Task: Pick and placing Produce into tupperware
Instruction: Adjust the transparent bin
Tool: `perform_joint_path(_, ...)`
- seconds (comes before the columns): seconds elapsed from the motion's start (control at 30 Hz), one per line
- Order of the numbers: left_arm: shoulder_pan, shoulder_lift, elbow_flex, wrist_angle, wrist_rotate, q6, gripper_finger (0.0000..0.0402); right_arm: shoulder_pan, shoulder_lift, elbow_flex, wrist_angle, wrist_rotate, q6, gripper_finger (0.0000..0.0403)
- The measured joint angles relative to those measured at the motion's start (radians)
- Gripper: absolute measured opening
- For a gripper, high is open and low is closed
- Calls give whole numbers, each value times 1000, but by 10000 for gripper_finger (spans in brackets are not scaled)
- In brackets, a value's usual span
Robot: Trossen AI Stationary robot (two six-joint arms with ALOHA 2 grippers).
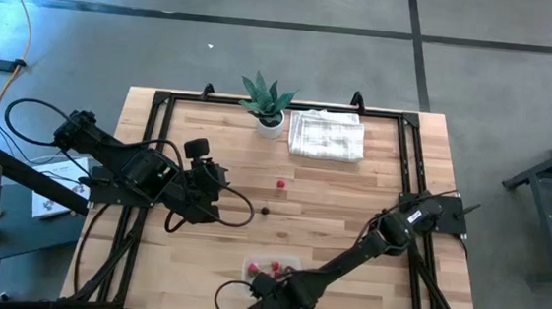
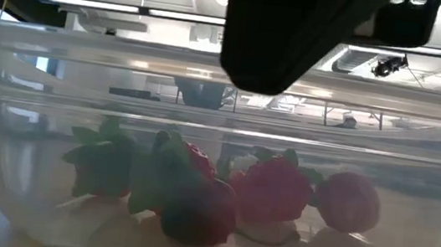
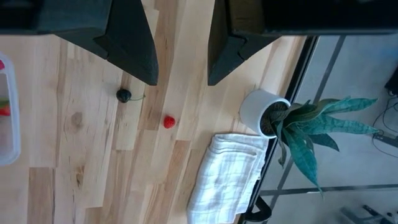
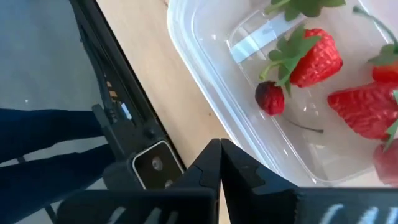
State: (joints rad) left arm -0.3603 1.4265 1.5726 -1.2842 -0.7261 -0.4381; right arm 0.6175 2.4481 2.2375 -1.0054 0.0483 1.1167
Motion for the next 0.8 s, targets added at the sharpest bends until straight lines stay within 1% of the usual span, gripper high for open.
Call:
perform_joint_path(0.5, 0, 0, 0, -3, 0, 0, 127, -44, 0, 0, -14, 22, -87, 0)
perform_joint_path(0.6, 0, 0, 0, -8, 0, 0, 127, -34, -18, 10, -63, 49, -71, 0)
perform_joint_path(0.7, 0, 0, 0, -7, 0, 2, 127, -10, -62, 29, -203, 112, 5, 0)
perform_joint_path(0.8, 0, 0, 0, -6, 0, 12, 127, 17, -93, 36, -320, 104, 93, 0)
